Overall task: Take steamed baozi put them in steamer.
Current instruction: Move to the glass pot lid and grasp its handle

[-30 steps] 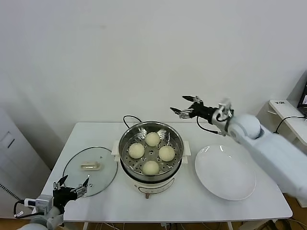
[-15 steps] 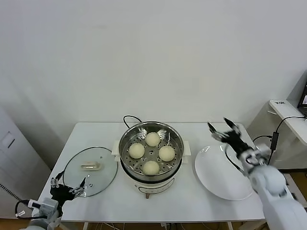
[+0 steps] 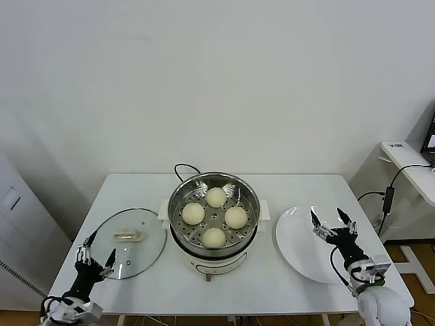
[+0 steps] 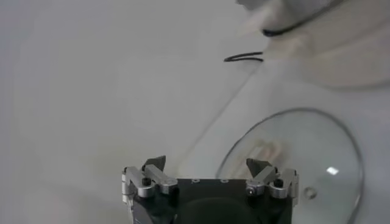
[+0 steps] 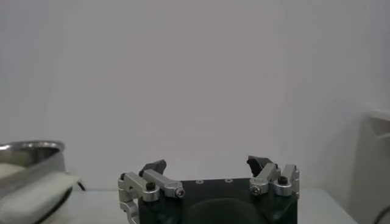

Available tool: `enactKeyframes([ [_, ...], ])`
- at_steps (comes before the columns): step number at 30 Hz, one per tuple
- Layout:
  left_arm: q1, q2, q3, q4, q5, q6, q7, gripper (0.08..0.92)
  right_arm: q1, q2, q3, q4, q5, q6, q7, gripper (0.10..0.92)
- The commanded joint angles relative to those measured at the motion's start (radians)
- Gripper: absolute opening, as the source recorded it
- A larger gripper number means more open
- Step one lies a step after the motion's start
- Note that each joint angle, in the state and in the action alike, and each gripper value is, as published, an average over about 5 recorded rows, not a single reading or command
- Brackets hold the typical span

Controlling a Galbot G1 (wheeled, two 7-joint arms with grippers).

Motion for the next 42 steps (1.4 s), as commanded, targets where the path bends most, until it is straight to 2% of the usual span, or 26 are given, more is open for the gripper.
enactKeyframes([
  [1,-0.089,-0.134,-0.002,0.205,0.587,-0.135,-0.133,0.823,-0.045,0.083,0.036,-0.013,-0.095,0.03,-0.01,0.823],
  [8,-0.171,-0.179,0.001,0.286,0.652,-0.135,-0.218,0.823,-0.042,0.088,0.034,-0.025,-0.117,0.045,-0.02,0.823],
  [12,-0.215,-0.188,0.005,0.319,0.659,-0.136,-0.237,0.823,-0.041,0.086,0.036,-0.03,-0.12,0.048,-0.027,0.823],
  [29,-0.349,-0.171,0.026,0.448,0.624,-0.129,-0.225,0.823,-0.038,0.088,0.031,-0.041,-0.148,0.059,-0.053,0.823],
  [42,-0.403,-0.162,0.055,0.482,0.559,-0.111,-0.207,0.823,-0.038,0.087,0.027,-0.041,-0.162,0.059,-0.057,0.823],
])
